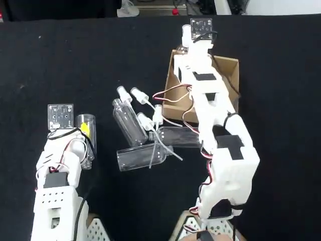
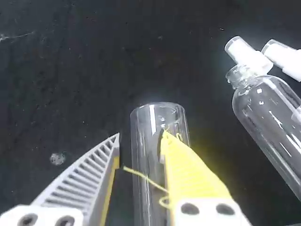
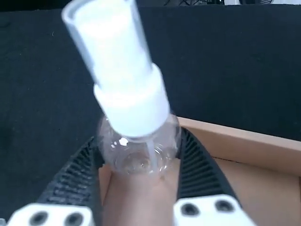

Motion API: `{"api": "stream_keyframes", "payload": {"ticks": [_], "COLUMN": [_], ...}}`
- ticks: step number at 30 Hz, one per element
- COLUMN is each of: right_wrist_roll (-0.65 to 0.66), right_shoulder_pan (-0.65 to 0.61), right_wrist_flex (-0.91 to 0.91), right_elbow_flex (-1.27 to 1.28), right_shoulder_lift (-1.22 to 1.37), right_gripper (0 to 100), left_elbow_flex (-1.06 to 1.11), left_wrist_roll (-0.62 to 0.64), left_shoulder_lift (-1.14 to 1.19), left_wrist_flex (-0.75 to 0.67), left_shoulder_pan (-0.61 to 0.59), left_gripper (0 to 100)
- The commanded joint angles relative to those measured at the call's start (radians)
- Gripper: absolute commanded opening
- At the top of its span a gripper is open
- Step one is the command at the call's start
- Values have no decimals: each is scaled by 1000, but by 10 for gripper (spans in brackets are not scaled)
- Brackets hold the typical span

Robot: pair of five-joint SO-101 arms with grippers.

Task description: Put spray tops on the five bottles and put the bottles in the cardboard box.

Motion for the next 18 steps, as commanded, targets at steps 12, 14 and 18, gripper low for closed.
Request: {"api": "stream_keyframes", "payload": {"ticks": [12,14,18], "right_wrist_roll": [-2,-2,-2], "right_shoulder_pan": [-66,-86,-95], "right_wrist_flex": [-15,-15,-15], "right_elbow_flex": [-7,2,2], "right_shoulder_lift": [-4,-10,-8], "right_gripper": [188,251,339], "left_elbow_flex": [-10,-10,-10], "left_wrist_roll": [-3,-3,-3], "left_shoulder_lift": [-9,-9,-9], "left_wrist_flex": [-21,-21,-21], "left_shoulder_pan": [1,1,1], "left_gripper": [145,145,145]}}
